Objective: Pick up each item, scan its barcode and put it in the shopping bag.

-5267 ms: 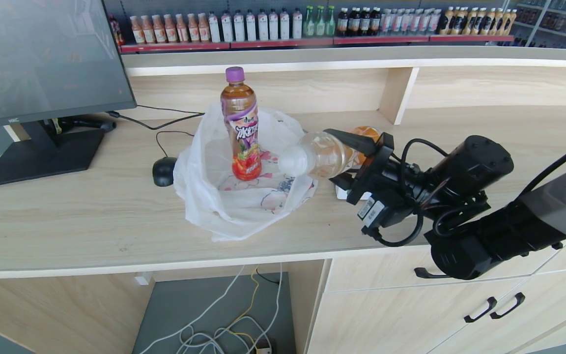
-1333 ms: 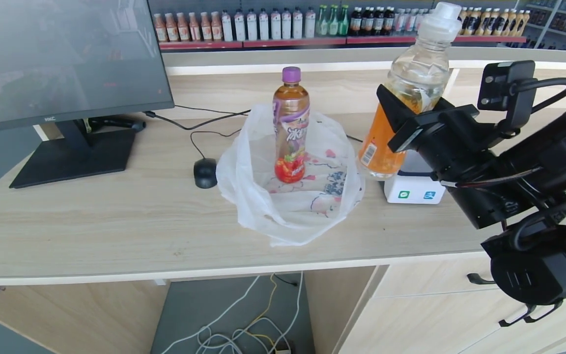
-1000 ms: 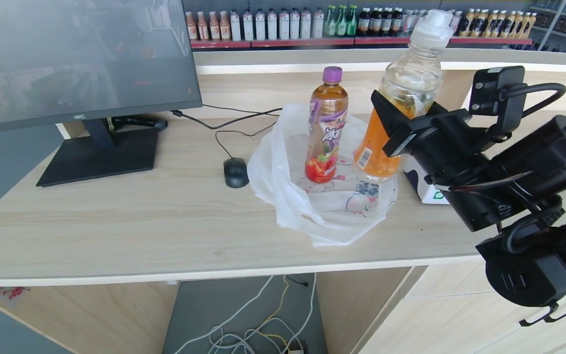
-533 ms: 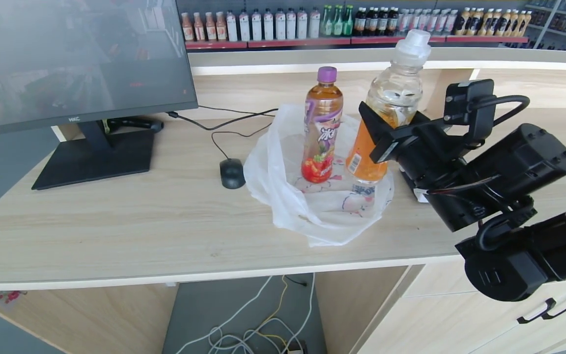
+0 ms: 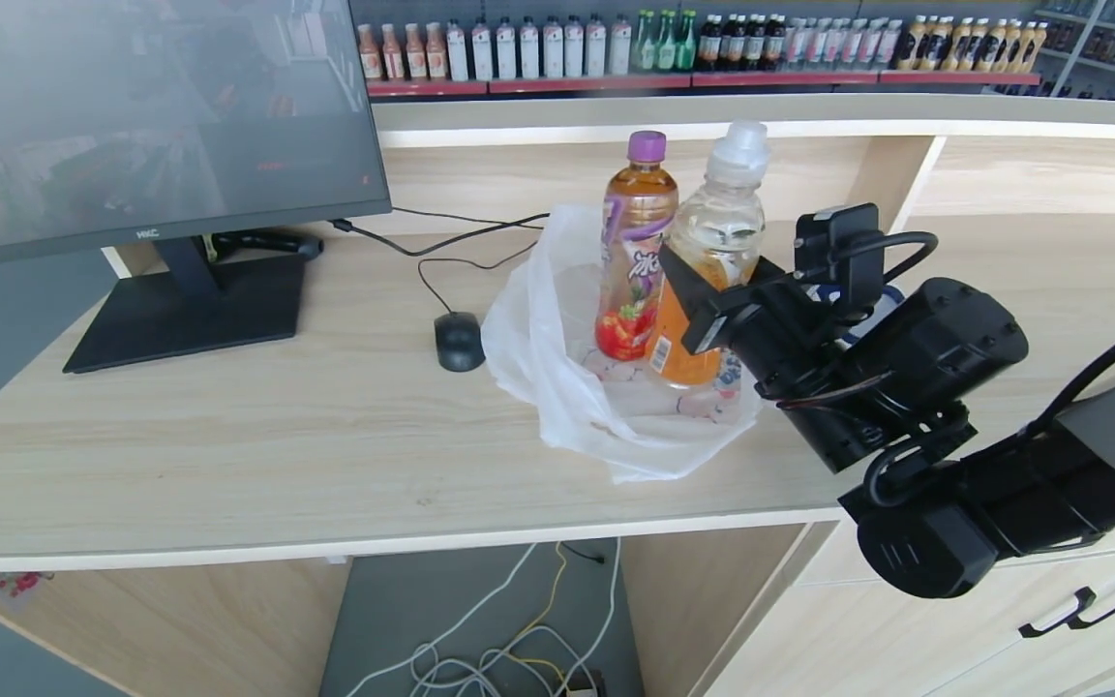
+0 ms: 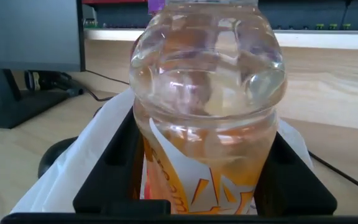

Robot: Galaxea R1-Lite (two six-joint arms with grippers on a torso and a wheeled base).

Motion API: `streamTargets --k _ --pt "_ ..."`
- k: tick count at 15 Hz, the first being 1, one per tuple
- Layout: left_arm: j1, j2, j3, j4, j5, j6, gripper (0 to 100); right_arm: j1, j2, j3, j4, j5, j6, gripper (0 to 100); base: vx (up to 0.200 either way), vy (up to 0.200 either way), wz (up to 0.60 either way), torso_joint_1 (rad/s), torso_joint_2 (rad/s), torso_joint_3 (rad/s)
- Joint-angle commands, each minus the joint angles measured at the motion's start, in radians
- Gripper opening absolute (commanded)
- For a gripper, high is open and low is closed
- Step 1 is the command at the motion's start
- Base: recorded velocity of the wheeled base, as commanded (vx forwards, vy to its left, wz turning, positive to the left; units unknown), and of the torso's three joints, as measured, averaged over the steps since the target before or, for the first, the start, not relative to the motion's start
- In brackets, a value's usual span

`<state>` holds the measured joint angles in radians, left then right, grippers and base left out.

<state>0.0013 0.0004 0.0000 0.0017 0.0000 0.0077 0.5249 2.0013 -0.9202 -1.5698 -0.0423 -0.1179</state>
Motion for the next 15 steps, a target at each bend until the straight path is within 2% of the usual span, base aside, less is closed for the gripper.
streamTargets --k 1,15 --pt "0.0 0.0 0.0 0.0 0.0 0.0 100 0.0 0.025 -0.008 -0.001 -0.001 0.0 0 0.0 0.0 0.0 0.0 0.0 0.0" --pt "0.0 0.0 0.0 0.0 0.0 0.0 100 0.0 0.036 0.001 -0.001 -0.004 0.001 0 0.0 0.0 0.0 0.0 0.0 0.0"
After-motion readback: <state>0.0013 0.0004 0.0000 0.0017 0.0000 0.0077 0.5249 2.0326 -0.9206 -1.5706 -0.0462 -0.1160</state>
